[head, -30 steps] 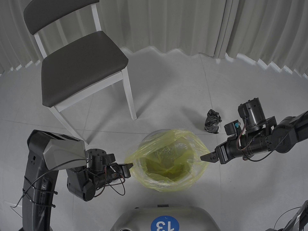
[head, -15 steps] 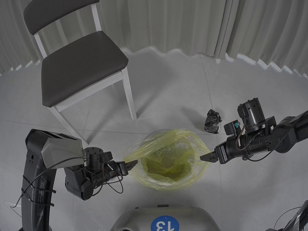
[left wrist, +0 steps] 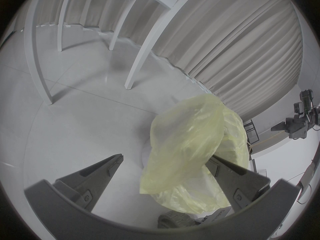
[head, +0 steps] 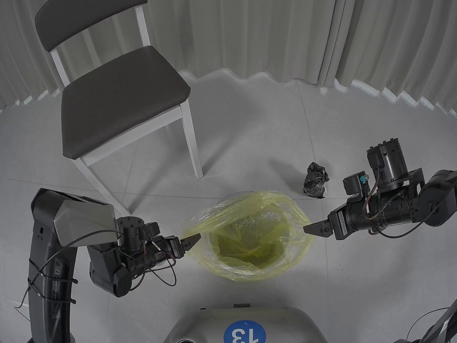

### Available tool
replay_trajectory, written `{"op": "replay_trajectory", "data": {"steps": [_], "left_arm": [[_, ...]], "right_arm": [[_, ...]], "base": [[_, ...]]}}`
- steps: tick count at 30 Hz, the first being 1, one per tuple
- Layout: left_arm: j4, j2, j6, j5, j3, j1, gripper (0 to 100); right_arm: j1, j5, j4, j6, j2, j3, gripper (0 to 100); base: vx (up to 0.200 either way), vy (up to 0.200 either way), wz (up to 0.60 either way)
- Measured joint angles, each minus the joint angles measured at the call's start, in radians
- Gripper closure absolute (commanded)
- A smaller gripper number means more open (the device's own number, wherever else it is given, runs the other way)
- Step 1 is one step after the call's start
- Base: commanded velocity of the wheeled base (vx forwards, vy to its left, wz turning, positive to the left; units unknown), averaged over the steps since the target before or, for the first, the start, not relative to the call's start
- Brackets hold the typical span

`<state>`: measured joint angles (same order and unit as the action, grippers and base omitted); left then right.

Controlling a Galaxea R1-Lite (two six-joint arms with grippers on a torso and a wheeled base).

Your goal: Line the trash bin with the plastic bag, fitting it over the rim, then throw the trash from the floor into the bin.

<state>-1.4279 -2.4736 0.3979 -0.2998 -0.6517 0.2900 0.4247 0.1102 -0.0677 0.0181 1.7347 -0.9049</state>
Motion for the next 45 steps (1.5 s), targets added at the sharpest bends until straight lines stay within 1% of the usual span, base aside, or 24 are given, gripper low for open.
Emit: {"op": "replay_trajectory", "data": {"steps": [8, 13, 15, 20, 27, 31, 34, 37, 41, 45], "left_arm": [[-0.003, 0.094, -0.001, -0.019, 0.046, -0.007, 0], [0.01, 0.161, -0.012, -0.02, 0.066, -0.004, 0], [0.04, 0.189, -0.036, -0.02, 0.065, -0.004, 0], [0.188, 0.261, -0.103, -0.021, 0.038, 0.003, 0], [0.449, 0.347, -0.221, -0.021, -0.05, 0.029, 0], [0.56, 0.371, -0.284, -0.024, -0.126, 0.057, 0], [0.622, 0.365, -0.337, -0.026, -0.199, 0.076, 0], [0.671, 0.341, -0.368, -0.026, -0.27, 0.086, 0], [0.724, 0.291, -0.386, -0.026, -0.374, 0.094, 0], [0.765, 0.239, -0.39, -0.026, -0.468, 0.102, 0]], "right_arm": [[0.0, -0.005, 0.001, 0.002, -0.059, 0.009, 0], [0.008, -0.012, 0.002, 0.001, -0.136, 0.022, 0], [0.013, -0.013, 0.002, 0.001, -0.17, 0.03, 0], [0.019, -0.013, -0.006, 0.004, -0.242, 0.06, 0], [0.023, -0.007, -0.016, 0.007, -0.354, 0.141, 0], [0.023, -0.002, -0.042, 0.009, -0.414, 0.214, 0], [0.021, 0.003, -0.09, 0.02, -0.45, 0.272, 0], [0.018, 0.016, -0.136, 0.036, -0.47, 0.316, 0], [0.012, 0.049, -0.19, 0.058, -0.485, 0.363, 0], [0.003, 0.063, -0.207, 0.064, -0.491, 0.381, 0]], "base": [[0.0, 0.0, 0.0], [0.0, 0.0, 0.0], [0.0, 0.0, 0.0], [0.0, 0.0, 0.0], [0.0, 0.0, 0.0], [0.0, 0.0, 0.0], [0.0, 0.0, 0.0], [0.0, 0.0, 0.0], [0.0, 0.0, 0.0], [0.0, 0.0, 0.0]]}}
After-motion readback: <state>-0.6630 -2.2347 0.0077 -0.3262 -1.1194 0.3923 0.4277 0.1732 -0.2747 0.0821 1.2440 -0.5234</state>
